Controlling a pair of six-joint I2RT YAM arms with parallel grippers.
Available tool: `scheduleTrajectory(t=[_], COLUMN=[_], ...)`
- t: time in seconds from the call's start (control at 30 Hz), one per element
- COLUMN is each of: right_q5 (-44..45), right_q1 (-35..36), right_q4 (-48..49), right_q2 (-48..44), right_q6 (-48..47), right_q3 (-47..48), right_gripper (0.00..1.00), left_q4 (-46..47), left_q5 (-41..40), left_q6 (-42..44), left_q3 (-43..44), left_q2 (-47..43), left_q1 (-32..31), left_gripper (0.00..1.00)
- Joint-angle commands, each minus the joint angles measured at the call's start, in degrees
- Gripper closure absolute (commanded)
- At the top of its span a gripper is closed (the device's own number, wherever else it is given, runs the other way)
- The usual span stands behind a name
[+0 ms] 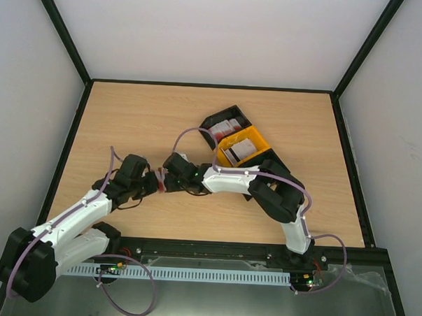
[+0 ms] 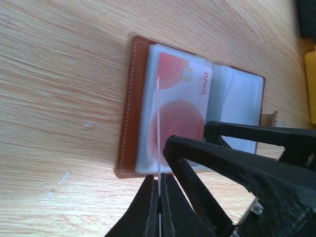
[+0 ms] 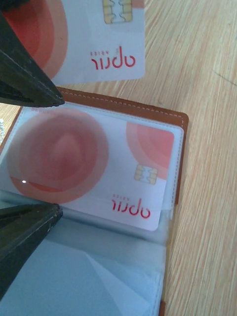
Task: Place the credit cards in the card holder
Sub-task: Insert the credit card into the card holder.
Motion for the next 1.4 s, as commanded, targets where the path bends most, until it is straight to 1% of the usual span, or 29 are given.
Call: scheduleTrajectory(t=[0.0,0.03,0.1,0.23,0.4,0.63,0.8,1.1,1.2,1.3,1.37], right_q5=[4.08,8.38,13.59,18.40,19.04,14.68,11.82,9.91,9.91,10.22,10.31], right_q1=[-0.12,-0.11,-0.20,-0.47,-1.82,-4.09,-4.36,-4.40,-4.45,-4.43,-4.53], right_q4=[1.11,0.26,0.19,1.79,-2.42,-4.58,-4.69,-5.61,-6.34,-6.38,-6.18], right_q2=[-2.99,-3.83,-6.24,-11.63,-12.51,-12.47,-10.20,-8.41,-7.75,-7.55,-7.73], right_q6=[0.09,0.63,1.73,2.53,1.55,0.27,-0.40,-1.46,-1.29,-0.67,-0.38], right_q3=[-1.48,-1.74,-3.82,-8.00,-10.00,-13.71,-13.53,-12.43,-12.10,-12.52,-12.85], right_gripper=[0.48,0.46,0.42,0.38,0.36,0.36,0.38,0.42,0.46,0.55,0.59], left_q4=[1.80,2.79,5.13,10.78,18.29,23.57,26.98,29.00,30.40,31.07,32.22], left_q5=[3.04,3.74,5.37,9.37,13.19,12.90,13.06,12.18,12.94,12.90,13.53], left_q6=[1.71,2.11,2.65,3.22,2.61,0.55,-0.47,-0.55,-0.51,-0.16,-0.13], left_q3=[1.42,1.30,0.66,-1.59,-3.27,-3.74,-5.10,-6.37,-6.69,-6.85,-7.14], left_q2=[-1.51,-1.95,-2.84,-3.64,-1.19,4.44,8.33,11.60,13.19,14.10,14.62], left_q1=[0.06,0.05,0.05,-0.03,-0.20,-0.21,-0.21,-0.21,-0.21,-0.21,-0.21], left_gripper=[0.98,0.98,0.98,0.98,0.98,0.98,0.98,0.98,0.98,0.98,0.98])
